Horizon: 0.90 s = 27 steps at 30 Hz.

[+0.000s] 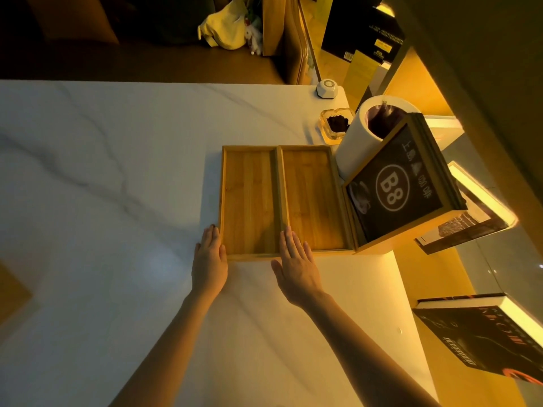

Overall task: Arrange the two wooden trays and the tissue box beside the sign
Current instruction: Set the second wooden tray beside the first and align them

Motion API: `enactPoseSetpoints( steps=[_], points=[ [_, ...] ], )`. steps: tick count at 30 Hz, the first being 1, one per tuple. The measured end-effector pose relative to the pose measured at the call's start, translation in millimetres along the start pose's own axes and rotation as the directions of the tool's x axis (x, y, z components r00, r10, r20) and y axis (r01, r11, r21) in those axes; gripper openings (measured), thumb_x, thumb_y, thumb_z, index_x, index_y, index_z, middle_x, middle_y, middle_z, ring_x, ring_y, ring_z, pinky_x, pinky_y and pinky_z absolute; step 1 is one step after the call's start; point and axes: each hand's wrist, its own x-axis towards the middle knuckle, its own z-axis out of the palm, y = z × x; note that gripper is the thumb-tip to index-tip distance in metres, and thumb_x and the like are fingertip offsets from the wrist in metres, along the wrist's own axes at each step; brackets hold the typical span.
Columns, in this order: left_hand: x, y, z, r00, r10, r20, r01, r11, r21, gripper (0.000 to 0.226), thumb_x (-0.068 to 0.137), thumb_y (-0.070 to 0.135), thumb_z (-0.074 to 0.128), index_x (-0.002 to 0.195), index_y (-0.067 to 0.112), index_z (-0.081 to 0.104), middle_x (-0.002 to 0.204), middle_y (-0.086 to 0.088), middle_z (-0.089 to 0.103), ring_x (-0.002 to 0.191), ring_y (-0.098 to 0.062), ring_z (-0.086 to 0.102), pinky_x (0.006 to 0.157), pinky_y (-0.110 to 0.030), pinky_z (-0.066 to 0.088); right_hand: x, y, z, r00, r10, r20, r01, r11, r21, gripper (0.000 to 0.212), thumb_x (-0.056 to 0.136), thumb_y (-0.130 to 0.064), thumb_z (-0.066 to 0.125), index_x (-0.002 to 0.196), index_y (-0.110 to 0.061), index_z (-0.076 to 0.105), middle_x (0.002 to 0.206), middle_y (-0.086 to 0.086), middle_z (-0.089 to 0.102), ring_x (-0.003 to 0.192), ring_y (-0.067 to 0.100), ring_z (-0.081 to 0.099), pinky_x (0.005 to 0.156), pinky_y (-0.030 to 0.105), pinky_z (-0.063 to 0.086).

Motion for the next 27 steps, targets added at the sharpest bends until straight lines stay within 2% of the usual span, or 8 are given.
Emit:
enactPoseSetpoints(
  steps=[8, 11, 13, 16, 19, 23, 25, 27],
  points=[
    [-2.2, 2.1, -5.7, 0.999, -0.001, 0.035, 0.000, 1.000, 0.015, 0.046, 0.095, 0.015, 0.034, 0.138, 0.004, 0.024, 0.149, -0.017, 0.028, 0.134, -0.035, 0.031, 0.109, -0.049, 0.033, -0.7, -5.2, -1.6, 1.000, 0.018, -0.002, -0.018, 1.000, -0.012, 0.061, 0.096, -0.040, 0.025, 0.143, -0.015, -0.005, 0.156, 0.005, -0.011, 0.142, 0.022, -0.012, 0.112, 0.034, -0.005],
    [-0.1, -0.5, -14.0, 0.992, 0.027, 0.123, -0.035, 0.998, 0.061, 0.048, 0.095, 0.018, 0.033, 0.139, 0.005, 0.019, 0.151, -0.015, 0.023, 0.138, -0.031, 0.026, 0.111, -0.041, 0.028, -1.2, -7.4, -10.4, 1.000, 0.014, 0.005, -0.014, 0.999, -0.052, 0.060, 0.097, -0.036, 0.030, 0.144, -0.012, 0.003, 0.156, 0.008, -0.003, 0.143, 0.025, -0.003, 0.115, 0.038, 0.004],
    [2.8, -1.3, -24.9, 0.983, 0.043, 0.179, -0.058, 0.995, 0.078, 0.044, 0.095, 0.017, 0.033, 0.136, 0.002, 0.028, 0.147, -0.018, 0.031, 0.134, -0.031, 0.032, 0.109, -0.038, 0.031, 2.1, -11.4, -18.5, 1.000, 0.010, 0.010, -0.009, 0.994, -0.112, 0.055, 0.097, -0.030, 0.034, 0.143, -0.008, 0.013, 0.155, 0.012, 0.010, 0.143, 0.028, 0.010, 0.115, 0.041, 0.014],
    [3.0, -1.4, -47.0, 0.981, 0.076, 0.181, -0.092, 0.992, 0.081, 0.026, 0.092, 0.016, 0.036, 0.092, 0.002, 0.058, 0.098, -0.022, 0.062, 0.093, -0.035, 0.057, 0.076, -0.039, 0.044, 8.8, -26.1, -36.4, 1.000, -0.006, -0.031, 0.000, 0.979, -0.203, 0.038, 0.095, -0.023, 0.041, 0.128, -0.003, 0.042, 0.134, 0.016, 0.048, 0.125, 0.030, 0.045, 0.103, 0.041, 0.039],
    [-6.0, -5.8, -73.1, 0.986, 0.081, 0.147, -0.096, 0.991, 0.095, 0.033, 0.091, 0.016, 0.038, 0.058, 0.014, 0.040, 0.055, -0.004, 0.042, 0.062, -0.025, 0.048, 0.055, -0.030, 0.033, 13.7, -50.7, -56.6, 0.993, -0.110, -0.050, 0.090, 0.949, -0.302, 0.022, 0.093, -0.019, 0.046, 0.106, -0.005, 0.058, 0.106, 0.012, 0.064, 0.098, 0.026, 0.062, 0.080, 0.035, 0.051],
    [-19.9, -16.5, -117.2, 0.996, 0.070, 0.056, -0.074, 0.994, 0.082, 0.044, 0.089, 0.014, 0.037, 0.048, 0.020, 0.023, 0.048, 0.000, 0.030, 0.054, -0.021, 0.034, 0.051, -0.030, 0.025, 23.8, -95.2, -72.8, 0.967, -0.195, -0.161, 0.135, 0.935, -0.327, 0.019, 0.093, -0.015, 0.044, 0.093, -0.006, 0.061, 0.092, 0.010, 0.067, 0.084, 0.024, 0.065, 0.063, 0.032, 0.049],
    [-25.5, -29.3, -138.9, 0.999, 0.052, -0.007, -0.052, 0.997, 0.058, 0.043, 0.088, 0.015, 0.038, 0.047, 0.017, 0.027, 0.046, -0.001, 0.032, 0.053, -0.023, 0.035, 0.053, -0.031, 0.027, 28.1, -122.6, -76.3, 0.947, -0.244, -0.207, 0.171, 0.933, -0.316, 0.022, 0.094, -0.015, 0.040, 0.091, -0.006, 0.061, 0.089, 0.010, 0.065, 0.079, 0.023, 0.063, 0.058, 0.029, 0.046],
    [-31.6, -48.0, -160.3, 0.996, 0.045, -0.074, -0.044, 0.999, 0.024, 0.037, 0.089, 0.016, 0.038, 0.053, 0.005, 0.042, 0.048, -0.009, 0.047, 0.054, -0.029, 0.045, 0.053, -0.036, 0.035, 31.5, -153.8, -78.0, 0.913, -0.328, -0.243, 0.246, 0.917, -0.315, 0.025, 0.095, -0.015, 0.038, 0.092, -0.004, 0.061, 0.087, 0.011, 0.064, 0.078, 0.026, 0.063, 0.060, 0.033, 0.049]
  ],
)
